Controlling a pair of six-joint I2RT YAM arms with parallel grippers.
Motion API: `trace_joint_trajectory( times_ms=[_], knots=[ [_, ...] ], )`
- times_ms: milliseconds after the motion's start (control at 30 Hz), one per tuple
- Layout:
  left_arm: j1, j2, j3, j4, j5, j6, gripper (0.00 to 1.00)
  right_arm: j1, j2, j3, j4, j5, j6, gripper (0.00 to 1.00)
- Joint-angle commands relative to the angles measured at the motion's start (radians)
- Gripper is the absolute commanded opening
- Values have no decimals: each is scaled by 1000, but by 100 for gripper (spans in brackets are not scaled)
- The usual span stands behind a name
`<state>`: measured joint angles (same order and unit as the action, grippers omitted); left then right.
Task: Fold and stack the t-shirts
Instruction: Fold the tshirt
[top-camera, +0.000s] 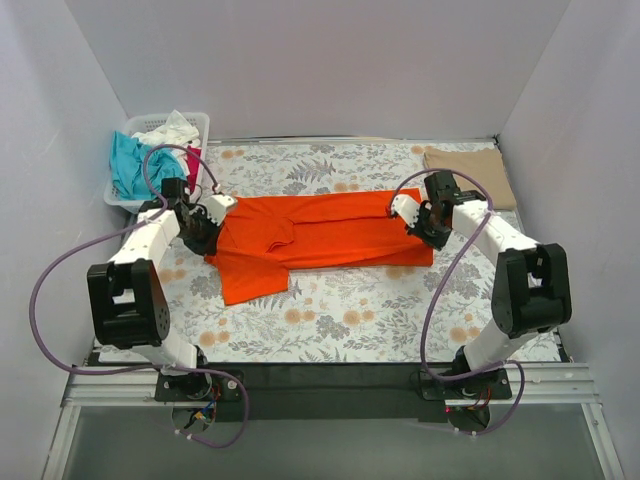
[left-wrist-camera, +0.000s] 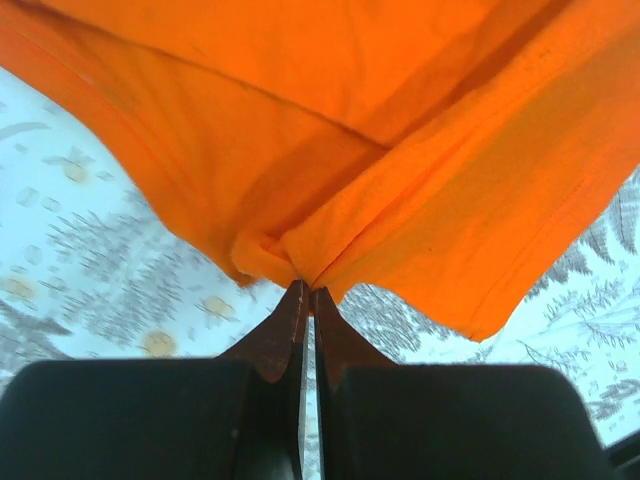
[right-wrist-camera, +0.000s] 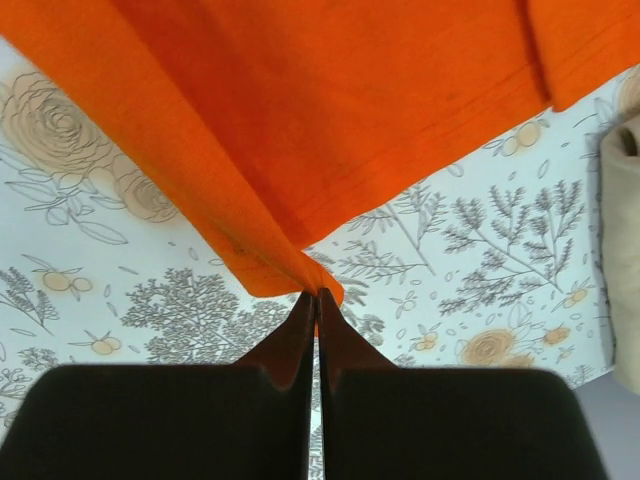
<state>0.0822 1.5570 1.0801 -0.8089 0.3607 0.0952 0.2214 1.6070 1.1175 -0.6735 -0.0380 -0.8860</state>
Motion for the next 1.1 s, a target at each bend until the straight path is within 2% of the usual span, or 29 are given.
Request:
trace_joint_trajectory(
  times_ms=[0, 400, 433, 500, 600, 633, 767, 933, 1067],
  knots=[
    [14, 35, 112, 8, 52, -38, 0, -27, 54, 117, -24, -25, -44, 1],
    [21, 293, 285, 71, 43, -152, 0, -40, 332, 360, -28, -25, -44, 1],
    [21, 310, 284, 76, 41, -150, 9, -40, 344, 372, -26, -26, -28, 3],
    [22, 310, 277, 86, 37, -153, 21, -39, 363, 399, -28, -25, -19, 17],
    [30, 259, 271, 80, 76, -147, 35, -39, 341, 392, -29, -14, -14, 36],
    [28, 215, 267, 79, 84, -147, 40, -39, 332, 389, -29, -11, -11, 37],
    [24, 111, 219, 44, 112, -137, 42, -39, 263, 381, -28, -10, 30, 46],
    [-8, -59, 57, 30, 126, -112, 41, -40, 202, 372, -31, -26, 96, 46],
    [-68, -130, -78, 33, 103, -115, 39, -40, 183, 367, -64, -68, 153, 38]
  ],
)
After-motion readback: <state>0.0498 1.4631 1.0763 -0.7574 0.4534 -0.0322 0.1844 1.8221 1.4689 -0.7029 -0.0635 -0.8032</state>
